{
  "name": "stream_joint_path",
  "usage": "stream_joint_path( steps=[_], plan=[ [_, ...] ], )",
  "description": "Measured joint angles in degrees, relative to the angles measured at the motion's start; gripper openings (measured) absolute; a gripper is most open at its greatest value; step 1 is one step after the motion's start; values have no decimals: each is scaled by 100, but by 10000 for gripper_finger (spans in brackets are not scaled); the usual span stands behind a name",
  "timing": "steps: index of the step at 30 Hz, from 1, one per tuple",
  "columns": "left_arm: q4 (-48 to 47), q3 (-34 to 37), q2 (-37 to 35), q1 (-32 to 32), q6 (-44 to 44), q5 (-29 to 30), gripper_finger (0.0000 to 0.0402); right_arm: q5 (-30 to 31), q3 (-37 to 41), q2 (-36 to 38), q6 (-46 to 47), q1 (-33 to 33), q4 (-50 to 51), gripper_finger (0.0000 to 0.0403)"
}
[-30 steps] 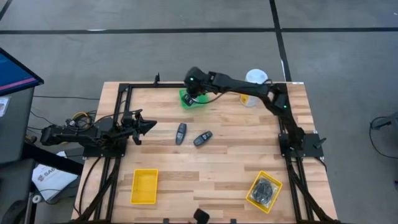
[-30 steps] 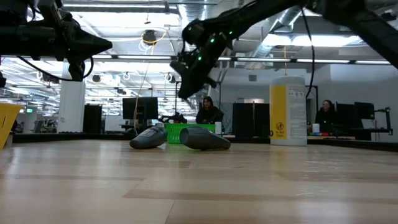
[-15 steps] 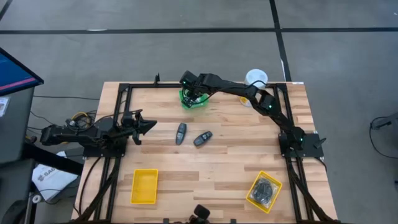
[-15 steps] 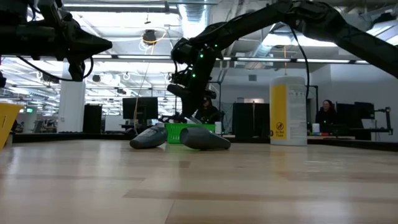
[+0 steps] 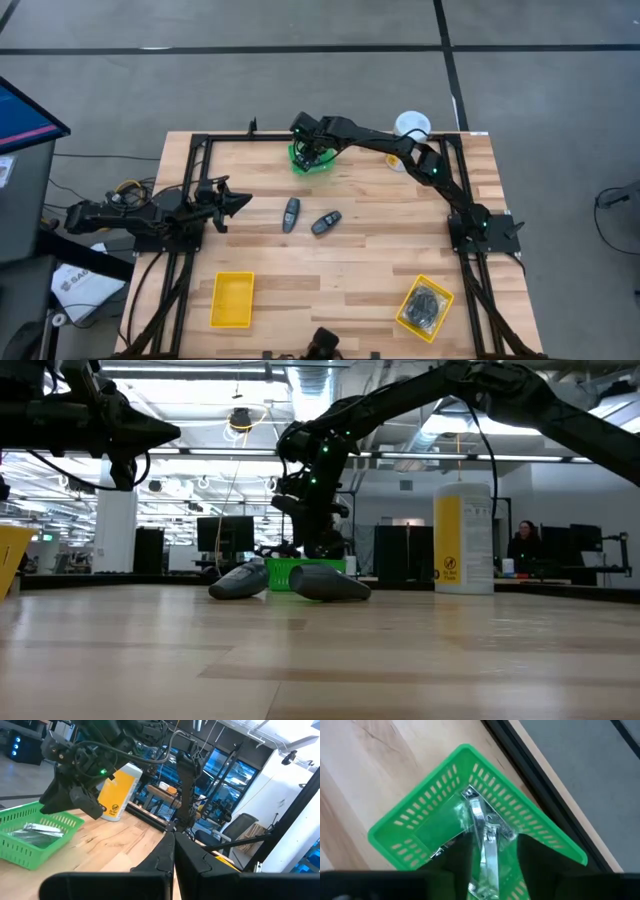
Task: Pick & Place Travel size toiletries
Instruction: Put the silver nail cutter into the green bin, then put the gray deodorant into the left yellow bin
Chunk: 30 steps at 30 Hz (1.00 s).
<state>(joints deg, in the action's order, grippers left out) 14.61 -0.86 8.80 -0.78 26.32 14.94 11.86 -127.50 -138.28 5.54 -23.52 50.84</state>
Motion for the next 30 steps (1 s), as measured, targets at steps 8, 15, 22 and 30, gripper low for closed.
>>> stream_joint_path(
  steps=[8, 15, 22, 30],
  plan=[
    [0, 0, 0, 0, 241, -2, 3, -178, 13, 387, -85, 9, 210, 220],
    [-4, -2, 296, 0, 859, -7, 1, -312, 6, 1757, -299, 186, 542, 208],
    [14, -566, 1294, 4, 1174, -2, 1, -298, 0, 3084, -312, 453, 1083, 192],
    [-394, -1943, 3515, 4, 1607, 120, 0, -295, 7, 4437, -68, 1120, 1664, 186]
  ],
)
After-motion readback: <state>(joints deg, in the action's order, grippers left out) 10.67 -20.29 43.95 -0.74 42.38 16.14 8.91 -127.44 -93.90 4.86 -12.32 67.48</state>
